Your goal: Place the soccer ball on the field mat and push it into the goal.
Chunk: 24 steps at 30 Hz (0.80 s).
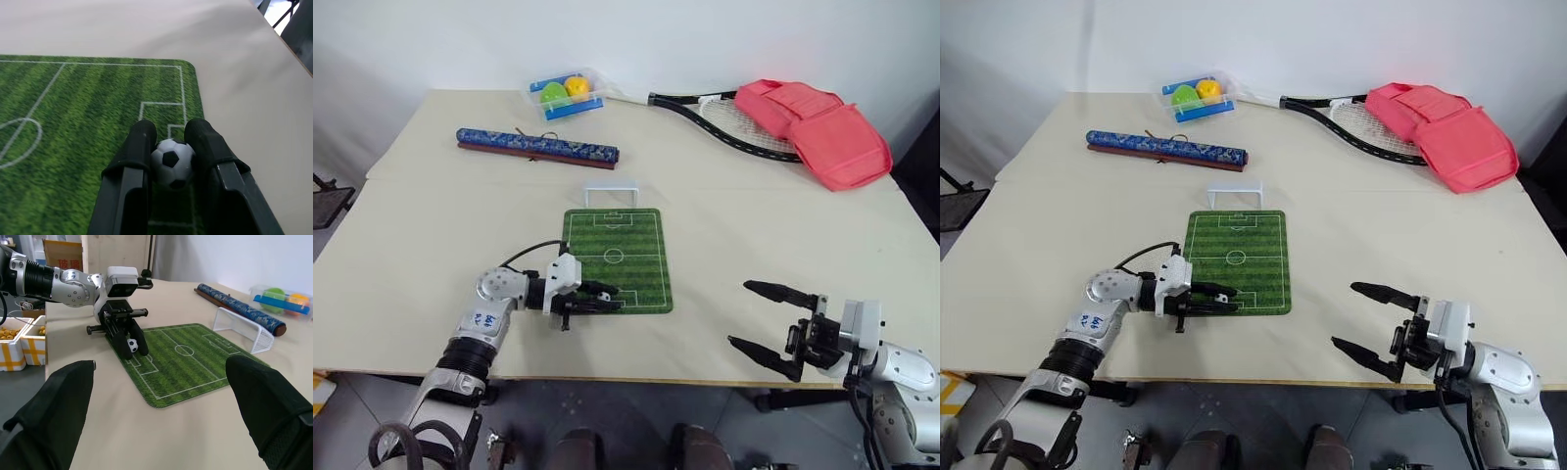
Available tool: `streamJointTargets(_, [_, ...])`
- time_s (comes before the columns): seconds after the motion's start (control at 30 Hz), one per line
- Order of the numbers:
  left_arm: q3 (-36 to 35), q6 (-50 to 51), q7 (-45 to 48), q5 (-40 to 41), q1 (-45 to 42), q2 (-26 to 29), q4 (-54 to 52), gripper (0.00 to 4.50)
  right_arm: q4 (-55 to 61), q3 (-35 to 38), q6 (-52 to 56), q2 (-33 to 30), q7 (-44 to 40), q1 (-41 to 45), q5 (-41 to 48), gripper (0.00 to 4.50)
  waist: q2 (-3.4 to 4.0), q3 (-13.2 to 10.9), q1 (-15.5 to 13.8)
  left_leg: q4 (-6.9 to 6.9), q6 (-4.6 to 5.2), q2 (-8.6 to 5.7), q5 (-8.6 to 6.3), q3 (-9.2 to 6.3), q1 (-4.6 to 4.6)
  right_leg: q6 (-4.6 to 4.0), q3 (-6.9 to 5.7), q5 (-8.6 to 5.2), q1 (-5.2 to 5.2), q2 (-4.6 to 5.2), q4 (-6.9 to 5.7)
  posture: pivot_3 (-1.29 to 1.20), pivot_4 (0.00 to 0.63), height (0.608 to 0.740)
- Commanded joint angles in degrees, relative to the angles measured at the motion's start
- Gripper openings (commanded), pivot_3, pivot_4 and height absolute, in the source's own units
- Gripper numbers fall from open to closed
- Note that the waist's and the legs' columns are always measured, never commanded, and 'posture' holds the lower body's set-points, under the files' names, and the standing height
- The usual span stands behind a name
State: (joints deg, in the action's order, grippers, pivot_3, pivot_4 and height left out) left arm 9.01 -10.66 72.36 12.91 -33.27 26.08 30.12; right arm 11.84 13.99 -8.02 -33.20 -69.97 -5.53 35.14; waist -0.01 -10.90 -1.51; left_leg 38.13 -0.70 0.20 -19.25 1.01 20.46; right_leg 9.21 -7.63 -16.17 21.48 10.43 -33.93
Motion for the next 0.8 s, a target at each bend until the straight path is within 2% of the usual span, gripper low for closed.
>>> streamJointTargets(0.03, [-0.49, -1.16, 0.28, -0.23, -0.79, -0.67, 0.34, 0.86, 2.53, 1.35, -1.51, 0.29, 1.26, -0.71, 0.32, 4.5, 0.0, 0.0, 0.04, 0.01, 0.0, 0.0, 0.0, 0.0, 0.0, 0.01, 0.01, 0.01, 0.0, 0.0, 0.0, 0.0, 0.15, 0.74])
streamJointTargets(0.27, [-0.37, -2.94, -1.26, -1.47, -1.48, -2.1, 3.21, 0.86, 5.31, 0.38, -1.01, 0.5, 3.24, -2.23, 0.67, 4.5, 0.0, 0.0, 0.02, 0.03, 0.01, 0.0, 0.0, 0.0, -0.01, 0.01, 0.01, 0.02, -0.02, 0.0, -0.01, 0.0, 0.15, 0.74])
streamJointTargets(0.33, [-0.51, -3.06, -1.43, -1.4, -1.56, -2.24, 3.24, 1.58, 5.93, 0.23, -0.55, 0.35, 3.69, -2.26, 0.85, 4.5, 0.0, 0.0, 0.02, 0.04, 0.01, -0.01, 0.0, 0.0, -0.01, 0.01, 0.02, 0.02, -0.02, 0.0, -0.02, 0.0, 0.15, 0.74])
streamJointTargets(0.4, [-0.7, -3.12, -1.46, -1.16, -1.46, -2.37, 2.86, 2.01, 6.49, 0.14, -0.07, 0.18, 4.05, -2.25, 1.04, 4.5, 0.0, 0.0, -0.01, 0.04, 0.01, -0.01, 0.0, 0.0, -0.01, 0.01, 0.02, 0.02, -0.02, 0.0, -0.02, 0.0, 0.15, 0.74])
streamJointTargets(0.47, [-0.94, -3.33, -0.9, -0.42, -0.88, -2.46, 1.87, 2.63, 6.95, -0.01, 0.53, 0.02, 4.46, -2.03, 1.19, 4.5, 0.0, 0.0, -0.01, 0.04, 0.01, -0.01, 0.0, 0.0, -0.01, 0.01, 0.02, 0.03, -0.02, 0.01, -0.02, 0.0, 0.15, 0.74])
streamJointTargets(0.67, [-1.87, -4.08, -1.64, -0.12, -0.54, -2.8, 1.36, 2.63, 6.56, -0.83, 1.04, 0.52, 4.41, -1.35, 1.1, 4.5, 0.0, 0.0, 0.03, 0.04, 0.01, -0.01, -0.01, 0.0, -0.01, 0.01, 0.02, 0.03, -0.02, 0.0, -0.02, 0.0, 0.15, 0.74])
streamJointTargets(0.8, [-4.17, -2.81, -0.81, 3.41, -0.25, -3.02, -1.89, 2.63, 5.1, -1.87, 0.45, 1.05, 3.61, -1.08, 0.83, 4.5, 0.0, 0.0, 0.07, 0.04, 0.01, -0.01, -0.01, 0.0, -0.01, 0.01, 0.02, 0.03, -0.02, 0.0, -0.02, 0.0, 0.15, 0.74])
